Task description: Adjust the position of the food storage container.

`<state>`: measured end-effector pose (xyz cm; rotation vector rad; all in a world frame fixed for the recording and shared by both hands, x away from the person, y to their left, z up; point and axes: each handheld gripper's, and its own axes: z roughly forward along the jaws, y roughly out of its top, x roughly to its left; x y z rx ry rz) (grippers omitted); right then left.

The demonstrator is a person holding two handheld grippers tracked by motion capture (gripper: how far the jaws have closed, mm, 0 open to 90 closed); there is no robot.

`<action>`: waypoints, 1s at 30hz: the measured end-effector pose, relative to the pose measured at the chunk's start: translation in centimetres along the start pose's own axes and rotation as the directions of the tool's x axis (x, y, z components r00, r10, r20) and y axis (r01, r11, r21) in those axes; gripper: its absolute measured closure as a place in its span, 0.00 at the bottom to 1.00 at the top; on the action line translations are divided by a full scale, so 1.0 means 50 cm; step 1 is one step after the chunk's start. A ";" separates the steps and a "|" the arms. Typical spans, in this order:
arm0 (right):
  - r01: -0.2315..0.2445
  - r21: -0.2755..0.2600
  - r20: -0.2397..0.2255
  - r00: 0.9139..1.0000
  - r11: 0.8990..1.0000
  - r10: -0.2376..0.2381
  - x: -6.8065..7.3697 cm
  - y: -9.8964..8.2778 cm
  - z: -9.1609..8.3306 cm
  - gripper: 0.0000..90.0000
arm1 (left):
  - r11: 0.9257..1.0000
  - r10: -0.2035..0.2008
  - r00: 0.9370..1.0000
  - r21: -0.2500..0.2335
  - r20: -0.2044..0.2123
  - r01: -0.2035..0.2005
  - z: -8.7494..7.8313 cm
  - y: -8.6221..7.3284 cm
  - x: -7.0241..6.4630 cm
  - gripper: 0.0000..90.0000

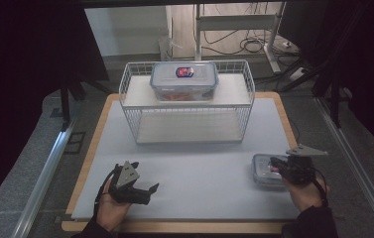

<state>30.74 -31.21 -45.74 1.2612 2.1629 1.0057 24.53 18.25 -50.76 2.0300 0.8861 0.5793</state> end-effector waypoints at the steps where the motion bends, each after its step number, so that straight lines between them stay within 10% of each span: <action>1: -0.022 0.001 0.043 0.999 1.000 0.022 -0.022 -0.008 -0.010 1.00 | 1.000 -0.001 1.000 -0.001 -0.001 0.001 0.000 0.000 0.000 0.03; 14: -0.129 0.029 0.158 0.980 0.991 0.122 -0.101 -0.053 -0.027 1.00 | 1.000 -0.012 1.000 0.001 0.000 0.012 0.002 -0.002 0.002 0.03; 30: -0.134 0.068 0.146 0.982 0.989 0.123 -0.096 -0.053 -0.002 1.00 | 1.000 -0.021 1.000 0.011 0.008 0.020 0.006 -0.005 0.004 0.03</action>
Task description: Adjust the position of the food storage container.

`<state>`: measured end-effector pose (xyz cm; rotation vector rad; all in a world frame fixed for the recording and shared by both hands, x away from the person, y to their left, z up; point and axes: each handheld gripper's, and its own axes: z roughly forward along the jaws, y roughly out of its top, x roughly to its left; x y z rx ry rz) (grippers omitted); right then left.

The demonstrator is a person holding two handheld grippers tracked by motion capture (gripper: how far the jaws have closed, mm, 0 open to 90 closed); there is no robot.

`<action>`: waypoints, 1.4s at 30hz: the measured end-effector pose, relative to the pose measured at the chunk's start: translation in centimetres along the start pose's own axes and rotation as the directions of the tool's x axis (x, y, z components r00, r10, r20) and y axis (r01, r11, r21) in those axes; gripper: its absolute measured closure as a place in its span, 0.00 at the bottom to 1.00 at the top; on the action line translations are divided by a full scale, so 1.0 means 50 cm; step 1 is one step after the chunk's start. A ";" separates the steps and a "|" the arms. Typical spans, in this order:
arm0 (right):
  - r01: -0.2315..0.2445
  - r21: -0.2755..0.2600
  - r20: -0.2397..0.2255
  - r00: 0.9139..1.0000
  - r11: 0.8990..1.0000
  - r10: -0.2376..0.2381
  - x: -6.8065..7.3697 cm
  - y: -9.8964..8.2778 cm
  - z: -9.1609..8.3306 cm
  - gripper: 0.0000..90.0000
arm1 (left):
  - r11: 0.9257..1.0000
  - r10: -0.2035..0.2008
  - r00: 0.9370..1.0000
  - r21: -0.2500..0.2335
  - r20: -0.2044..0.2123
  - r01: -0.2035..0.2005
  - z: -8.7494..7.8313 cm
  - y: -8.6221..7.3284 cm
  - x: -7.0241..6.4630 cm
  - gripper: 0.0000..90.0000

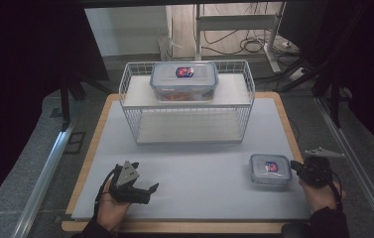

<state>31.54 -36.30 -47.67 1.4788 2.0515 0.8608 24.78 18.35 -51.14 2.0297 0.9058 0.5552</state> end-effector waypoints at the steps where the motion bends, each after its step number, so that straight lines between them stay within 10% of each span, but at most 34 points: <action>1: 0.004 0.000 -0.004 1.000 1.000 -0.004 0.003 0.001 0.001 1.00 | 1.000 -0.001 1.000 0.000 0.001 0.001 0.000 0.000 0.000 0.03; 21: 0.112 0.022 -0.162 0.981 0.993 -0.107 0.120 0.032 0.045 1.00 | 1.000 -0.003 1.000 0.007 0.008 0.003 0.005 -0.002 0.002 0.03; 42: 0.264 0.057 -0.358 0.906 0.963 -0.227 0.281 0.034 0.079 1.00 | 1.000 -0.009 1.000 0.009 0.015 0.009 0.006 -0.003 0.002 0.03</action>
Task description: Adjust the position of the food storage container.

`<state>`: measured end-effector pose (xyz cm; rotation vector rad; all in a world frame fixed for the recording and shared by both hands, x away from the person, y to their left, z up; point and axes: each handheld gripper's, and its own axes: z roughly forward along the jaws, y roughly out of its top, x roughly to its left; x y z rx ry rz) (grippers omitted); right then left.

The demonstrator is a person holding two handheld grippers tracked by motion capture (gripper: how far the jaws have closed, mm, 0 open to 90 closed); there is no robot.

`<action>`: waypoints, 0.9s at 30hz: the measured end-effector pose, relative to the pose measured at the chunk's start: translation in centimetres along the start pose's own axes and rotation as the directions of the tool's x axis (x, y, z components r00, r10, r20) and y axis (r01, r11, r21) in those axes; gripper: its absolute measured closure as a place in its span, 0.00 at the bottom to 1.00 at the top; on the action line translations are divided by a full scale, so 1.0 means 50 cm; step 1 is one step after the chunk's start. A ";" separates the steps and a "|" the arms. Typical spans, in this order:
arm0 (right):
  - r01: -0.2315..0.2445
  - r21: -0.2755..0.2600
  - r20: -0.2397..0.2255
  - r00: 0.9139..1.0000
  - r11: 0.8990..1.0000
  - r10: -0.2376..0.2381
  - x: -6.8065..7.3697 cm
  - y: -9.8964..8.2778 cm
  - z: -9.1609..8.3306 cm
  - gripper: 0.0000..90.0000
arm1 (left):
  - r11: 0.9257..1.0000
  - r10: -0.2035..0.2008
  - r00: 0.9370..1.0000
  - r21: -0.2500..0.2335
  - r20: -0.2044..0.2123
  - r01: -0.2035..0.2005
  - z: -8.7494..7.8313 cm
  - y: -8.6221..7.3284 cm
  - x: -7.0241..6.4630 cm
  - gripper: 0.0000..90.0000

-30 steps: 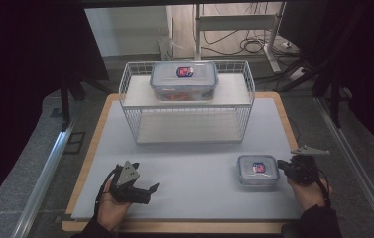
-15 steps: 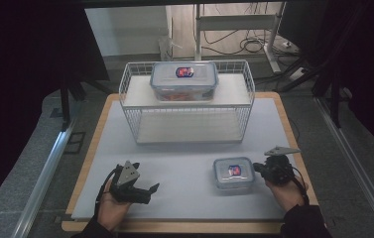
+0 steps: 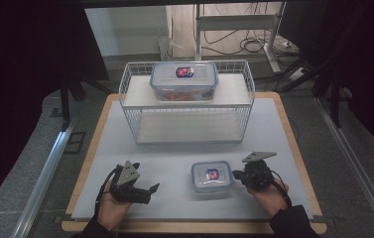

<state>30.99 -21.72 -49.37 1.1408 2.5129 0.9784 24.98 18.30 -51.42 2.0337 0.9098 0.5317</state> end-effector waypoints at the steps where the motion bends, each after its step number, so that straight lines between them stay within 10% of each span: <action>1: 0.004 0.003 -0.004 1.000 1.000 -0.004 0.005 0.002 0.003 1.00 | 1.000 0.001 1.000 0.000 0.000 -0.001 0.000 0.000 0.000 0.03; 14: 0.096 0.052 -0.101 0.991 0.994 -0.091 0.071 0.016 0.052 1.00 | 1.000 -0.006 1.000 0.007 0.002 0.006 0.002 -0.001 0.002 0.04; 20: 0.127 0.015 -0.042 0.991 0.992 -0.126 0.070 0.025 0.032 1.00 | 1.000 -0.018 1.000 0.013 0.003 0.018 -0.001 -0.001 0.004 0.04; 27: 0.126 -0.067 -0.009 0.992 0.990 -0.126 0.037 0.010 0.005 0.68 | 0.999 -0.026 0.999 0.032 0.020 0.025 0.001 -0.002 0.006 0.04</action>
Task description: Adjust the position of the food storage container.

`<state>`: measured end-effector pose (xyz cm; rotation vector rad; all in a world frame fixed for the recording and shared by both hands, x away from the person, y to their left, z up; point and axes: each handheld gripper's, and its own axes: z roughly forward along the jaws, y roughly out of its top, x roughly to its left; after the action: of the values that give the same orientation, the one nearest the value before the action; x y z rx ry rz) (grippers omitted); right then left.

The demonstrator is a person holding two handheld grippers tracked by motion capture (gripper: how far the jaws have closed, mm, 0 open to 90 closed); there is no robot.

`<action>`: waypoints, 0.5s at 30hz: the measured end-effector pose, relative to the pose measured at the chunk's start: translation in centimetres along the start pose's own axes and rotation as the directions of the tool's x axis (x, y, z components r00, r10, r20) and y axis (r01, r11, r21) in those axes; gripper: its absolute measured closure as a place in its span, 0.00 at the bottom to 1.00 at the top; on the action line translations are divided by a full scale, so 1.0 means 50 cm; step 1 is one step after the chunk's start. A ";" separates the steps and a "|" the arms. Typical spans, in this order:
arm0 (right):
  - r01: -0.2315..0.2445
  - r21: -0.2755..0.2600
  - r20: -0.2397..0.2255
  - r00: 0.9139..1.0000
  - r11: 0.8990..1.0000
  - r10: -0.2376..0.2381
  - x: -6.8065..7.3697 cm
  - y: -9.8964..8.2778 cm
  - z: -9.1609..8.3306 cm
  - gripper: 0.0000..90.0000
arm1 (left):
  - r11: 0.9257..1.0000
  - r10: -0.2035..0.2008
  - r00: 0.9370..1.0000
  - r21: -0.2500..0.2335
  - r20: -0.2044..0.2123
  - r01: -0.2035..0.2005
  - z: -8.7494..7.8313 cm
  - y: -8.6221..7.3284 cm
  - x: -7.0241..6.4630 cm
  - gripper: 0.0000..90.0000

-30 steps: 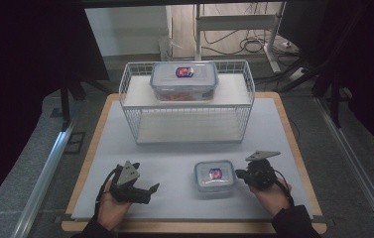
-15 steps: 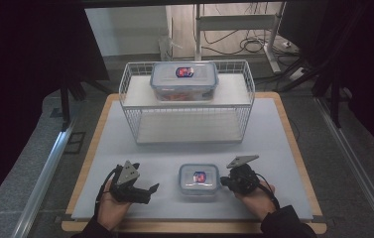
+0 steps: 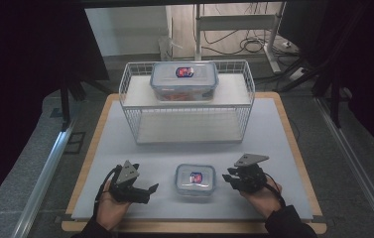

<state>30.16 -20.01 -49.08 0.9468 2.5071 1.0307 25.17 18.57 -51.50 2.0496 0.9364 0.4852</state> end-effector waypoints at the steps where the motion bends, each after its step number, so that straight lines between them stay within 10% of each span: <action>1: -0.004 -0.003 0.011 1.000 1.000 0.004 -0.006 -0.003 -0.002 0.64 | 1.000 0.001 1.000 0.004 0.002 -0.001 0.001 0.000 0.000 0.04; 10: -0.039 -0.057 -0.044 0.998 0.998 0.037 -0.030 -0.018 0.005 0.18 | 1.000 0.016 1.000 0.026 0.020 -0.016 0.011 -0.004 -0.002 0.03; 15: -0.025 -0.030 -0.039 0.999 0.999 0.024 -0.037 -0.030 0.015 0.09 | 1.000 0.001 1.000 0.027 0.021 -0.001 0.014 -0.006 0.003 0.02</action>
<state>31.19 -21.63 -50.66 0.9600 2.5096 1.1017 25.58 18.44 -52.17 2.0754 0.9338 0.4526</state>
